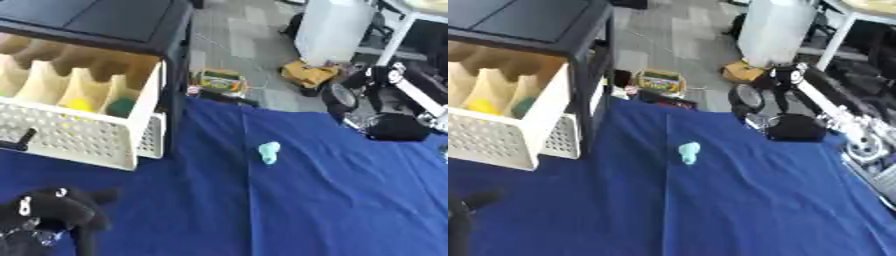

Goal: Pick up objects from table and place into drawer.

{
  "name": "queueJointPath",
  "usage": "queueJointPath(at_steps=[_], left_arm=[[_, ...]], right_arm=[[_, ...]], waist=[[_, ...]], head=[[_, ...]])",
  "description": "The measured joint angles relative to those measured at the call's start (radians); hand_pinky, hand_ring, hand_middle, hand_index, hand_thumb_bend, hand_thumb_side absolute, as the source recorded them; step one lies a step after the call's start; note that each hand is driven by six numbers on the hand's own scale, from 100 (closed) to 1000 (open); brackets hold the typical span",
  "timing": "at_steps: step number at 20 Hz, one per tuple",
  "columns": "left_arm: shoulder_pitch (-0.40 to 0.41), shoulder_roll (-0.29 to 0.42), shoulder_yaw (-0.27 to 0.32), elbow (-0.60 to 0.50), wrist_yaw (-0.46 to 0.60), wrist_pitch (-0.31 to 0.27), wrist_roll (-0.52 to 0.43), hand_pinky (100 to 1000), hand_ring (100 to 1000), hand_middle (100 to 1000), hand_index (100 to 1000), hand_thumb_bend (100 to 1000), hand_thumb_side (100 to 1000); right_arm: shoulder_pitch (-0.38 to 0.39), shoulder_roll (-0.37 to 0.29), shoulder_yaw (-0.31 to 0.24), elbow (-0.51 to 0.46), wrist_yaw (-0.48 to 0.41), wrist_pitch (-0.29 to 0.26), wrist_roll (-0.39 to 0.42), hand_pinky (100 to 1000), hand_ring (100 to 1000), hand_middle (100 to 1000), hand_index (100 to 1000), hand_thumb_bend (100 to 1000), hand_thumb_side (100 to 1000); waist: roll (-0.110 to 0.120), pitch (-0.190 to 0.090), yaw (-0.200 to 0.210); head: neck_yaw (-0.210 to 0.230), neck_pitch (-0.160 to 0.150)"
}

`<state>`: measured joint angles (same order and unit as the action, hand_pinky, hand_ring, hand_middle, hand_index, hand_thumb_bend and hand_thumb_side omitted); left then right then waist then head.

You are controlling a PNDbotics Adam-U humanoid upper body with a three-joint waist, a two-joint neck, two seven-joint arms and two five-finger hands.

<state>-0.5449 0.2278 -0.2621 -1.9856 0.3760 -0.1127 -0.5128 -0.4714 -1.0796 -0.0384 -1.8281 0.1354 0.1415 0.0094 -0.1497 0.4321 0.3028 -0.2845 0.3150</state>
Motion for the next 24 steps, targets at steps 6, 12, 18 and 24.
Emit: queueJointPath(at_steps=[6,12,18,24], left_arm=[[0.0,0.0,0.0,0.0,0.008,0.022,-0.001,961,438,625,769,100,832],[-0.001,-0.006,-0.006,0.0,0.01,0.042,-0.009,966,438,625,768,104,848],[-0.001,-0.018,-0.016,0.0,0.007,0.064,-0.02,969,438,625,768,109,856],[-0.009,-0.018,-0.025,0.0,0.002,0.08,-0.03,976,437,626,767,118,873]], right_arm=[[-0.04,-0.008,0.009,-0.033,-0.032,0.009,0.0,700,753,243,622,348,557],[-0.104,-0.008,0.02,-0.054,-0.071,0.016,0.005,698,750,255,619,352,559],[-0.156,-0.007,0.034,-0.062,-0.091,0.027,0.017,694,747,250,615,376,559],[-0.211,0.005,0.04,-0.058,-0.115,0.042,0.025,692,746,247,612,385,557]], waist=[[-0.015,-0.013,0.014],[-0.033,-0.015,0.039],[-0.052,-0.016,0.067],[-0.075,-0.019,0.105]], head=[[0.0,0.009],[-0.015,0.009],[-0.035,0.009],[-0.063,0.009]])
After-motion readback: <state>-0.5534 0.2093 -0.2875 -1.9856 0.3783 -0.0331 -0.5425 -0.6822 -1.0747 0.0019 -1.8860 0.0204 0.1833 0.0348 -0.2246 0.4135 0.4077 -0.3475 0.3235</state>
